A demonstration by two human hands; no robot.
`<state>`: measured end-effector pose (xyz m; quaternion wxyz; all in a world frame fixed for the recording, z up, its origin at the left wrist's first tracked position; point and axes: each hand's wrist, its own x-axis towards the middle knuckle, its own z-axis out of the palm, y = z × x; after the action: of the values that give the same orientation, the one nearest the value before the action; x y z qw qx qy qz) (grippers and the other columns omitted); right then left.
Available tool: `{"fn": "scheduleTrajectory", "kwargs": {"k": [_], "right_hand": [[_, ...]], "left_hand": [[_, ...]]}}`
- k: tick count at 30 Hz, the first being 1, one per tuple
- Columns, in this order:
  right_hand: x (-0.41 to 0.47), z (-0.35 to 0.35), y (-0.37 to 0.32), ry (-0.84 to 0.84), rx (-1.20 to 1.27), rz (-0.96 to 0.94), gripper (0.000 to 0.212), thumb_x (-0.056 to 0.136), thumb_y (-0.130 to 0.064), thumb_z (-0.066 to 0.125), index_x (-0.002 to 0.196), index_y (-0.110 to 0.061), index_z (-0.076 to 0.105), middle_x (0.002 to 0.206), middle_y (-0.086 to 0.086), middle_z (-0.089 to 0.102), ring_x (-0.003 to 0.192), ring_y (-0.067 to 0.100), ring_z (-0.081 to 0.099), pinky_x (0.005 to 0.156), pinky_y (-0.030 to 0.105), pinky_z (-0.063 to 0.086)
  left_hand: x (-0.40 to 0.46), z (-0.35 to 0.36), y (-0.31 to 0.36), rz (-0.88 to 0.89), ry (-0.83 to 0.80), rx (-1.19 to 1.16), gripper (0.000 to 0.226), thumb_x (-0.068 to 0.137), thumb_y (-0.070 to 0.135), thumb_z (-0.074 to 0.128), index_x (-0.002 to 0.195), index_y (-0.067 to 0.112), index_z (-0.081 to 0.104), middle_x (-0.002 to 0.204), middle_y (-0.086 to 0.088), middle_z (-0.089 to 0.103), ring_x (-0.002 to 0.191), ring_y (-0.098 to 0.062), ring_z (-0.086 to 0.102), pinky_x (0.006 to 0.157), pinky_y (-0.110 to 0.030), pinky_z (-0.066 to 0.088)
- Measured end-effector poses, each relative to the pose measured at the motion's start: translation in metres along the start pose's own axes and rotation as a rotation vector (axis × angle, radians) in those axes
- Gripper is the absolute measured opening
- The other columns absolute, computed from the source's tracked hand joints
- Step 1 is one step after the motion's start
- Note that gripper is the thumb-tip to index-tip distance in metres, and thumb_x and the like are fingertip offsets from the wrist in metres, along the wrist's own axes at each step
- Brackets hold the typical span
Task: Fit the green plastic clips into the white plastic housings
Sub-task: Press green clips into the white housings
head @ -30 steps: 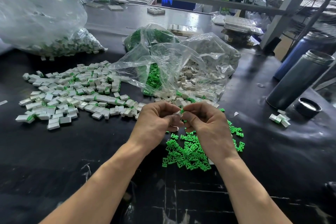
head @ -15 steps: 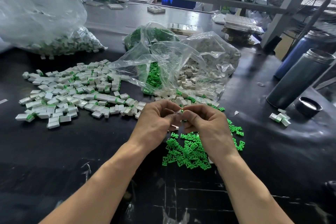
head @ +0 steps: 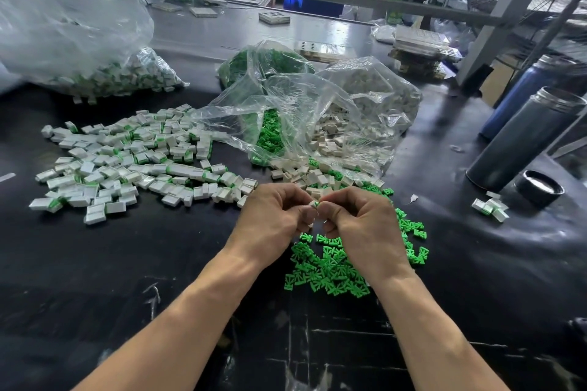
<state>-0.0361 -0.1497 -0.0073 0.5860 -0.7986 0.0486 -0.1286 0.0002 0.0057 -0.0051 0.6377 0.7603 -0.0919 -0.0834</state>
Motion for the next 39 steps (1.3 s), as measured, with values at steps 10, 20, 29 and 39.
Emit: {"fn": "scheduleTrajectory", "kwargs": {"k": [10, 20, 29, 39], "right_hand": [[-0.003, 0.002, 0.000, 0.027, -0.206, -0.052, 0.016, 0.090, -0.012, 0.078, 0.083, -0.028, 0.076, 0.075, -0.010, 0.075, 0.071, 0.011, 0.073, 0.070, 0.044, 0.063], [-0.006, 0.005, -0.011, 0.044, -0.370, -0.173, 0.007, 0.090, -0.009, 0.077, 0.088, -0.015, 0.079, 0.074, -0.004, 0.073, 0.069, 0.013, 0.067, 0.066, 0.032, 0.056], [-0.005, 0.005, -0.009, 0.003, -0.147, -0.069, 0.017, 0.092, -0.006, 0.074, 0.086, -0.022, 0.080, 0.073, 0.000, 0.075, 0.065, 0.024, 0.072, 0.064, 0.049, 0.063], [-0.007, 0.002, -0.015, -0.077, 0.179, 0.230, 0.077, 0.100, -0.073, 0.029, 0.068, -0.016, 0.072, 0.066, 0.014, 0.069, 0.044, 0.015, 0.052, 0.038, 0.021, 0.036]], "left_hand": [[-0.003, -0.003, 0.001, 0.129, 0.055, 0.280, 0.017, 0.090, 0.008, 0.074, 0.091, 0.024, 0.077, 0.074, 0.009, 0.073, 0.069, -0.013, 0.072, 0.071, -0.042, 0.064], [-0.009, -0.006, 0.015, 0.243, 0.079, 0.487, 0.012, 0.089, 0.010, 0.075, 0.092, 0.020, 0.079, 0.078, 0.006, 0.075, 0.074, -0.013, 0.070, 0.071, -0.035, 0.058], [-0.003, -0.007, 0.005, 0.110, 0.026, 0.183, 0.020, 0.088, 0.001, 0.073, 0.080, 0.019, 0.075, 0.066, -0.005, 0.071, 0.056, -0.022, 0.067, 0.055, -0.044, 0.061], [-0.003, 0.006, 0.010, 0.087, -0.014, -0.020, 0.006, 0.088, 0.015, 0.079, 0.090, 0.016, 0.074, 0.082, -0.008, 0.071, 0.067, -0.012, 0.061, 0.062, -0.034, 0.051]]}}
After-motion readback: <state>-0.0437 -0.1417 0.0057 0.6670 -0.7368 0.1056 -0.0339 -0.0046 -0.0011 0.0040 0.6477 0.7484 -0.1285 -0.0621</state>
